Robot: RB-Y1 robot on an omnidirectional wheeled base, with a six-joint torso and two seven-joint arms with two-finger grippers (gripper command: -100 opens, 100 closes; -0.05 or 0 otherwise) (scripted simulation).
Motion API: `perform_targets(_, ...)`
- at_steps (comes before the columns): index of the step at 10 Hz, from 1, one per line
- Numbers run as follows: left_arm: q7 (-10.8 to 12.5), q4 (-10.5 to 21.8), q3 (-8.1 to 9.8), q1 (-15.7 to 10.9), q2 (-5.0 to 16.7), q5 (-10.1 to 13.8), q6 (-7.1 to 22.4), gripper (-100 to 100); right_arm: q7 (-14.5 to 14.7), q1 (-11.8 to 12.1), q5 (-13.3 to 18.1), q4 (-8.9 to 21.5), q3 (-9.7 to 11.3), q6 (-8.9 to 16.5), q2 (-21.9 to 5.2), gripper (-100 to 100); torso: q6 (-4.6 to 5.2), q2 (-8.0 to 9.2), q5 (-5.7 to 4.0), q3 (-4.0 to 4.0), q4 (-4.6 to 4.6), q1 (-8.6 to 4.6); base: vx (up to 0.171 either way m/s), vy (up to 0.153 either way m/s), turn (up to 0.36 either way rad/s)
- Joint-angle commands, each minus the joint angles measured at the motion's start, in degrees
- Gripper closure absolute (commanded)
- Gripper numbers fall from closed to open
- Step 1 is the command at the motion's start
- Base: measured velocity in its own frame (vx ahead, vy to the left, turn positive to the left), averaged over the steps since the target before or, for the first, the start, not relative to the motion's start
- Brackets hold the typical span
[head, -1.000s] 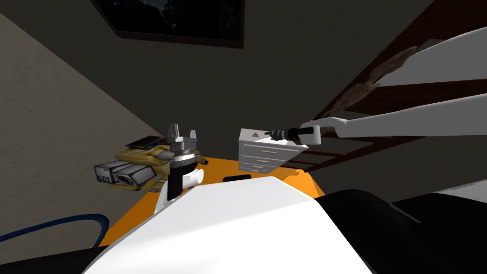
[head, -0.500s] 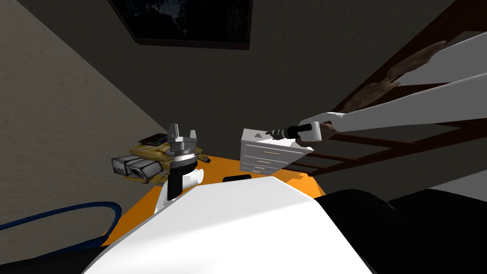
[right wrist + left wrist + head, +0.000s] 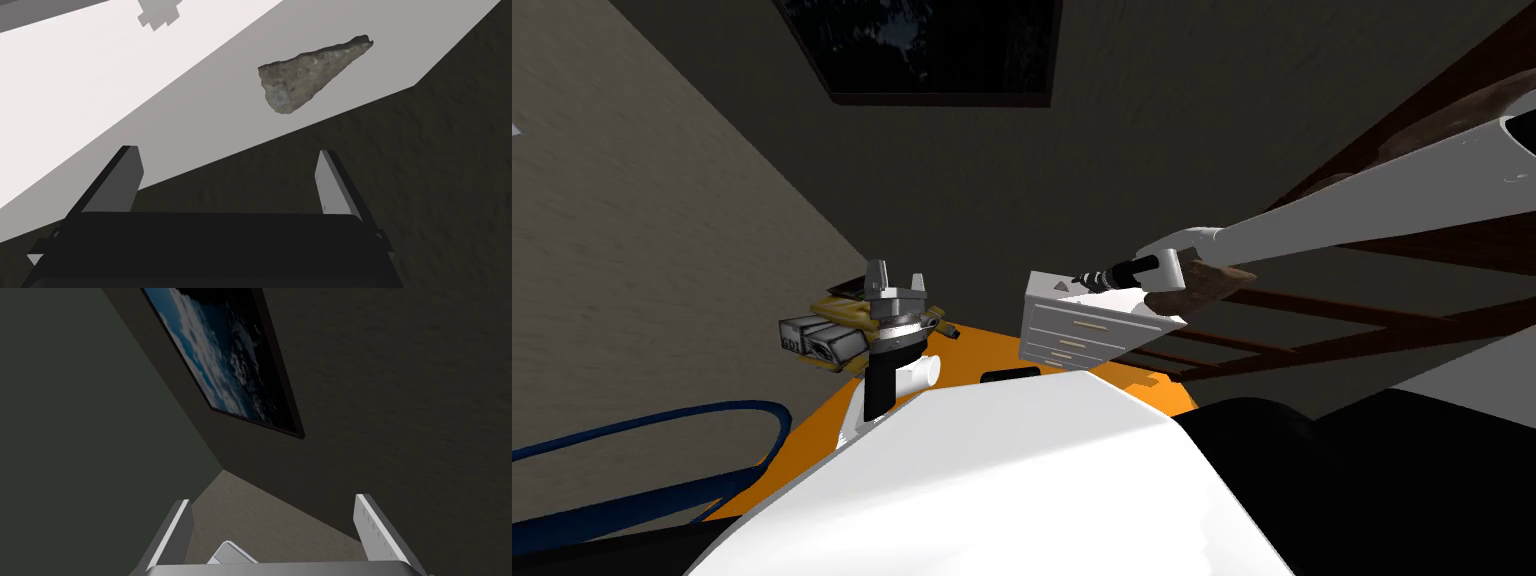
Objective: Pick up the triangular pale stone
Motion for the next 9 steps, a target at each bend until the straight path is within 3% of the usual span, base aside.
perform_targets(1, 0.0, 0.0, 0.00, 0.0, 0.0, 0.0, 0.0, 0, -1.0, 1.1, -1.9, 0.4, 0.3, 0.3, -2.9, -100, 0.00, 0.00, 0.00, 0.00, 0.00, 0.00, 0.009, 0.017, 0.129)
perform_targets(9, 0.0, 0.0, 0.00, 0.0, 0.0, 0.0, 0.0, 0, -3.7, 4.2, -6.9, 0.2, 1.2, 0.9, -15.9, -100, 0.02, -0.05, -0.01, -0.03, -0.01, -0.03, 0.017, 0.011, 0.080)
